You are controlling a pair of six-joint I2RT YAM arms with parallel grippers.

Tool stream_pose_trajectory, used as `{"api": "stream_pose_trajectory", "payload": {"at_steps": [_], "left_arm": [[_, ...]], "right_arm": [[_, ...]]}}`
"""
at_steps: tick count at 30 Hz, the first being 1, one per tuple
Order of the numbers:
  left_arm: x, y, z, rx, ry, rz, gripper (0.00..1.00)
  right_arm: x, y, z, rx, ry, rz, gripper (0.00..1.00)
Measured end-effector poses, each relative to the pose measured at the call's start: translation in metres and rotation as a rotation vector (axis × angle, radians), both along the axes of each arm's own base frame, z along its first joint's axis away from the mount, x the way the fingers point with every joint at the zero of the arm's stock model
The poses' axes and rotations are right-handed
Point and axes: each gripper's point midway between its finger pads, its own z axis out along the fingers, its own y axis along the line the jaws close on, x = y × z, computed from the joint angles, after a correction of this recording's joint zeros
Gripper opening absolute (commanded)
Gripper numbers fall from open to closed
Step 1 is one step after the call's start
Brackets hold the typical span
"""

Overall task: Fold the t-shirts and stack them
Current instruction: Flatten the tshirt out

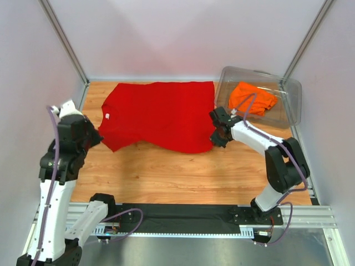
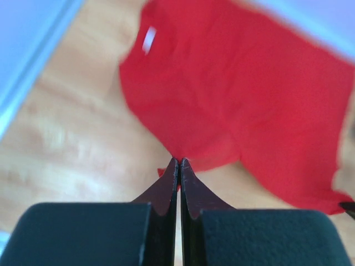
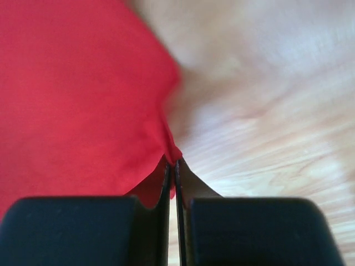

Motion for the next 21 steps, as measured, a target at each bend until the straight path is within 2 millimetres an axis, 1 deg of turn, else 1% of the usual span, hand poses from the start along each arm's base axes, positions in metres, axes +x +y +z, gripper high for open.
{"api": "stream_pose_trajectory", "payload": {"at_steps": [1, 2, 3, 4, 5, 6, 7, 8, 9, 10, 12, 14, 15, 18, 19, 20, 21], "left_arm": [[0.009, -0.001, 0.027, 0.028, -0.065, -0.034, 0.00], [0.017, -0.002, 0.057, 0.057, -0.144, -0.066, 0.00], [0.021, -0.003, 0.087, 0.088, -0.219, -0.102, 0.00], [0.024, -0.005, 0.112, 0.117, -0.285, -0.131, 0.00], [0.025, -0.006, 0.143, 0.153, -0.365, -0.165, 0.00], [0.023, -0.007, 0.171, 0.188, -0.435, -0.192, 0.00], [0.017, -0.008, 0.203, 0.230, -0.515, -0.219, 0.00], [0.009, -0.008, 0.233, 0.268, -0.597, -0.237, 0.00], [-0.003, -0.008, 0.260, 0.308, -0.668, -0.255, 0.00], [-0.015, -0.008, 0.285, 0.343, -0.740, -0.265, 0.00], [-0.049, -0.008, 0.329, 0.409, -0.880, -0.284, 0.00], [-0.090, -0.007, 0.361, 0.459, -1.010, -0.295, 0.00], [-0.110, -0.006, 0.373, 0.475, -1.065, -0.299, 0.00], [-0.183, -0.002, 0.404, 0.514, -1.255, -0.300, 0.00], [-0.200, 0.000, 0.410, 0.522, -1.298, -0.300, 0.00], [-0.223, 0.002, 0.417, 0.527, -1.356, -0.296, 0.00], [-0.236, 0.003, 0.421, 0.530, -1.390, -0.296, 0.00]], "right_arm": [[0.008, 0.002, 0.019, -0.015, -0.049, 0.064, 0.00], [0.019, 0.006, 0.045, -0.022, -0.117, 0.124, 0.00], [0.030, 0.009, 0.075, -0.031, -0.196, 0.181, 0.00], [0.039, 0.011, 0.103, -0.032, -0.270, 0.218, 0.00], [0.050, 0.013, 0.145, -0.034, -0.381, 0.262, 0.00], [0.054, 0.013, 0.175, -0.031, -0.462, 0.287, 0.00], [0.055, 0.012, 0.220, -0.032, -0.572, 0.324, 0.00], [0.053, 0.010, 0.248, -0.031, -0.642, 0.342, 0.00], [0.047, 0.006, 0.281, -0.029, -0.724, 0.362, 0.00], [0.039, 0.001, 0.308, -0.031, -0.795, 0.378, 0.00], [0.016, -0.010, 0.353, -0.035, -0.917, 0.409, 0.00], [-0.013, -0.023, 0.385, -0.033, -1.021, 0.439, 0.00], [-0.026, -0.028, 0.397, -0.033, -1.061, 0.451, 0.00], [-0.068, -0.043, 0.431, -0.023, -1.181, 0.490, 0.00], [-0.081, -0.047, 0.442, -0.018, -1.215, 0.501, 0.00], [-0.093, -0.051, 0.454, -0.011, -1.249, 0.512, 0.00], [-0.103, -0.054, 0.466, -0.005, -1.281, 0.519, 0.00]]}}
